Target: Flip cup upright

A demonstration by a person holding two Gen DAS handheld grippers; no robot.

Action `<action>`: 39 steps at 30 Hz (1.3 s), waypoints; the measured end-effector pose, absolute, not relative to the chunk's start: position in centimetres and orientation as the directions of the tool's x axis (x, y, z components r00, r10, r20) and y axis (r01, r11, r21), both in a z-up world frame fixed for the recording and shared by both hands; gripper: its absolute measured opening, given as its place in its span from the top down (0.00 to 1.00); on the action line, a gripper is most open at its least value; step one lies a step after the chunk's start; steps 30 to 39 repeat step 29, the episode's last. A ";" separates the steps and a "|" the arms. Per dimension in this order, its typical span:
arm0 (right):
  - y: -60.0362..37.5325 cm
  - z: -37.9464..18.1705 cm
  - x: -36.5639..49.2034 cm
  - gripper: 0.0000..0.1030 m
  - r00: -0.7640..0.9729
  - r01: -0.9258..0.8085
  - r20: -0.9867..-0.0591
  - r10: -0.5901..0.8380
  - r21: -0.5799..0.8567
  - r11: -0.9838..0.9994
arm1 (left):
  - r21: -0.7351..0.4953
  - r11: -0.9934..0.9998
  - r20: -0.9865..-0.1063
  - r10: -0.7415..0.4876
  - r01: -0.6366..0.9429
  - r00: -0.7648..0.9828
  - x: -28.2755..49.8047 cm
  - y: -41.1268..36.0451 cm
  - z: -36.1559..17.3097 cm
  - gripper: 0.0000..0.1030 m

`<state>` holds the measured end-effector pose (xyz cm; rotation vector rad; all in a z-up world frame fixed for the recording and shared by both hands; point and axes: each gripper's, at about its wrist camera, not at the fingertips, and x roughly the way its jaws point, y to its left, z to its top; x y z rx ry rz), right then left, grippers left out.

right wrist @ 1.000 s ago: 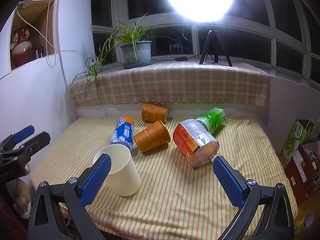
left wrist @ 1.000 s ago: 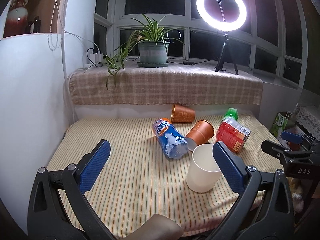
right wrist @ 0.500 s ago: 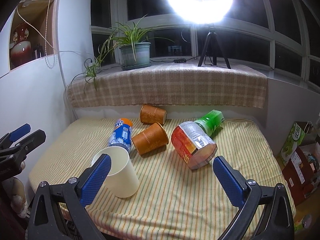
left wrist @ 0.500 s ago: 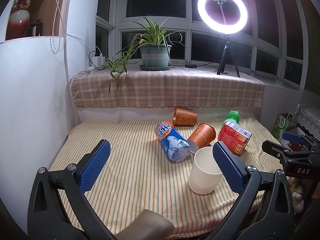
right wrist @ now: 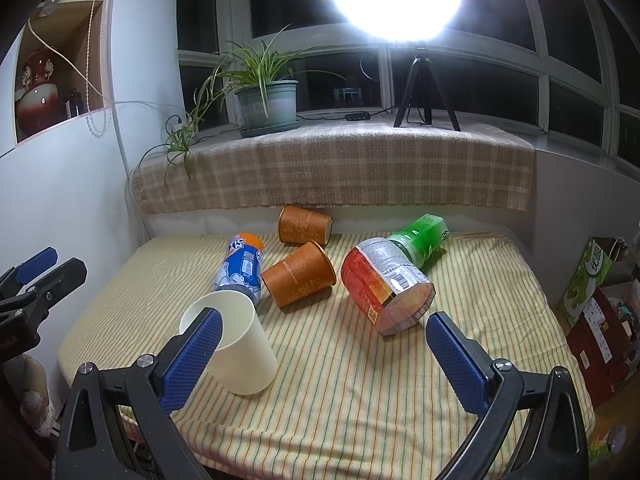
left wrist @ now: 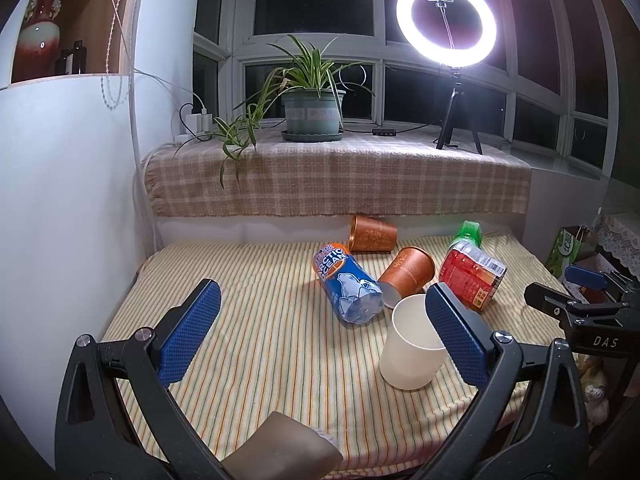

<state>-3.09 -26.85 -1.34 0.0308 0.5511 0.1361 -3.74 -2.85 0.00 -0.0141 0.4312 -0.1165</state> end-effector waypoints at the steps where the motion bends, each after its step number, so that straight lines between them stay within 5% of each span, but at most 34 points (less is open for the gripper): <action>1: -26.8 -1.3 -3.1 0.00 0.843 -0.121 -0.520 0.138 0.066 0.990 | -0.038 0.993 -0.417 -0.115 0.109 0.902 -3.7 -2.8 0.0 0.00; 39: -27.1 -2.5 -1.9 0.00 0.819 -0.111 -0.556 0.139 0.084 0.990 | -0.034 0.994 -0.412 -0.110 0.105 0.905 -3.3 -1.7 -0.1 0.00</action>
